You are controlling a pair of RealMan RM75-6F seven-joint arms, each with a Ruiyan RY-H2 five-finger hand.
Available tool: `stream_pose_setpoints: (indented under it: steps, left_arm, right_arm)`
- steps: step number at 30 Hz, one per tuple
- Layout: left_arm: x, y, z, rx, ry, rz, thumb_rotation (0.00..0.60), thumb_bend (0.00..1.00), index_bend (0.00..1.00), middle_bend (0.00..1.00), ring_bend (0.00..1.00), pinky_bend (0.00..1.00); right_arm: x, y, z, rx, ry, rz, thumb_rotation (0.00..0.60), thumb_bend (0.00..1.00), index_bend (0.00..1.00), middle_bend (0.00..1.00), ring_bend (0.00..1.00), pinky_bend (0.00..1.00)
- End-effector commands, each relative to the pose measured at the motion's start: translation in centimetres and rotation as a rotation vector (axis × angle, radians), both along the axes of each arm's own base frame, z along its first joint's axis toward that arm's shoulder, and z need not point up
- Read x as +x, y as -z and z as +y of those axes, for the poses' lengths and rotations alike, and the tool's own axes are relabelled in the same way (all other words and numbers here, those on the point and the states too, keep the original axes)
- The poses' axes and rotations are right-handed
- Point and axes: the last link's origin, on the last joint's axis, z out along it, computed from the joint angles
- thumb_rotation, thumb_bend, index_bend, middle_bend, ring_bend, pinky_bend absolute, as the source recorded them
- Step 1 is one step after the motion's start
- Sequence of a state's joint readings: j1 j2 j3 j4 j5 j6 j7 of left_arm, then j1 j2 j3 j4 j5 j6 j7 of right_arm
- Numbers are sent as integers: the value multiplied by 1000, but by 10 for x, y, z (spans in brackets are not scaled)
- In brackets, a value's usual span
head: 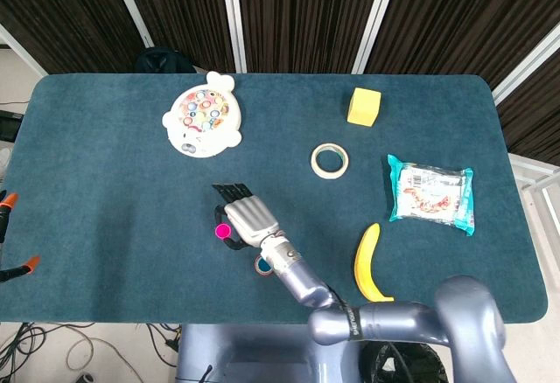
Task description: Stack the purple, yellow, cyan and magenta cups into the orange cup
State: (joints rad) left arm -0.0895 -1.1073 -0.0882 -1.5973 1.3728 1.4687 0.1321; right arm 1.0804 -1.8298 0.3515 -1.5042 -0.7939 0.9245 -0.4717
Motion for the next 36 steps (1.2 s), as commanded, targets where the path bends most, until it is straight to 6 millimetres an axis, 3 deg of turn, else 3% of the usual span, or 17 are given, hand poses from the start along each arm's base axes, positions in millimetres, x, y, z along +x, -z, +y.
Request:
stream_pose_setpoints:
  steps: [1,6,16,26,36]
  left_arm:
    - [0,1,0,-1,1,2,600,0,0,0,0,51]
    - [1,2,-1,-5,1,8,600,0,0,0,0,51]
    - [1,3,0,-4,0,14,600,0,0,0,0,51]
    - [1,4,-1,-4,0,15,600,0,0,0,0,51]
    - [2,4,-1,-3,1,13,600,0,0,0,0,51]
  right_arm:
    - [-19,-26,3,-30,4,6,600,377,517,0,28,36]
    - [-37,-49,10,-23,24,3,600,377,516,0,29,36]
    - [-60,-73,33,-2,20,-5,600,376,523,0,29,36]
    - [-70,-78,49,14,-8,-10,600,376,523,0,32,37]
    - [-82,-70,58,17,-18,3,600,376,523,0,35,40]
